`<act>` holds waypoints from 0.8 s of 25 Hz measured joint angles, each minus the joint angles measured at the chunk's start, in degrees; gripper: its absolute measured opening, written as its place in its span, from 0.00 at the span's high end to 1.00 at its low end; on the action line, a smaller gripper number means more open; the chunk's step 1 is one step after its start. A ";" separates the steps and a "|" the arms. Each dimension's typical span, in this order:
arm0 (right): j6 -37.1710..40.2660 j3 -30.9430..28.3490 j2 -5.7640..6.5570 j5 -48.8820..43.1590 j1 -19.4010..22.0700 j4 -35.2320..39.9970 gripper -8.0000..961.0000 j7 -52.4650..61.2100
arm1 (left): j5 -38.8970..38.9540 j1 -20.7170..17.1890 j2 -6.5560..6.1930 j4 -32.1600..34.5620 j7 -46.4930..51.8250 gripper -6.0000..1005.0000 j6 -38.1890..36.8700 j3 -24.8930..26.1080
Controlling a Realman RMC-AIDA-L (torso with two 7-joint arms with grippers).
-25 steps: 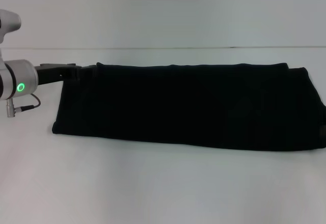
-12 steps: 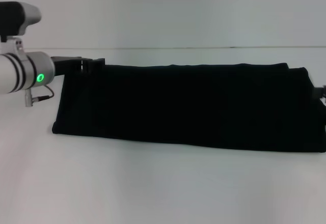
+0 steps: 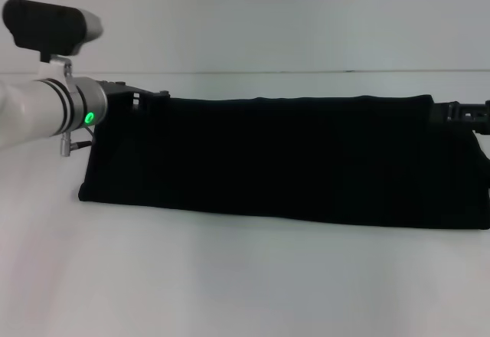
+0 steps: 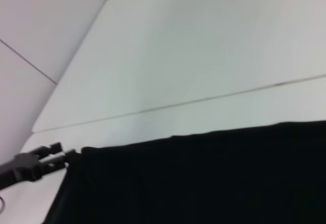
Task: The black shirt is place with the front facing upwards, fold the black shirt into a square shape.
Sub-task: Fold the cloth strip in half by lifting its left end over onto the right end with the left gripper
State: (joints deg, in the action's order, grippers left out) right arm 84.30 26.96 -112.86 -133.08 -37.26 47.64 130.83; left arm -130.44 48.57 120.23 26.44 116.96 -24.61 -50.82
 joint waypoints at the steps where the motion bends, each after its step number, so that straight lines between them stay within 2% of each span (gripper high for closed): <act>1: -0.02 0.12 -0.03 0.63 -0.03 0.00 0.16 -0.02 | 0.01 0.30 0.14 -0.60 -0.56 0.12 0.44 -0.33; 11: -1.11 0.05 -0.22 3.29 0.04 -0.86 0.14 -2.13 | 0.02 2.53 0.60 -5.22 -2.21 0.12 0.59 -1.01; 20: -2.19 0.07 -0.42 3.35 -0.03 -0.90 0.14 -2.19 | 0.39 2.68 0.62 -5.84 -2.22 0.12 0.64 -1.04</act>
State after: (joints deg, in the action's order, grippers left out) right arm 82.12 27.03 -113.28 -129.73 -37.29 46.74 128.64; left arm -130.05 51.26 120.85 20.60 114.74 -23.97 -51.86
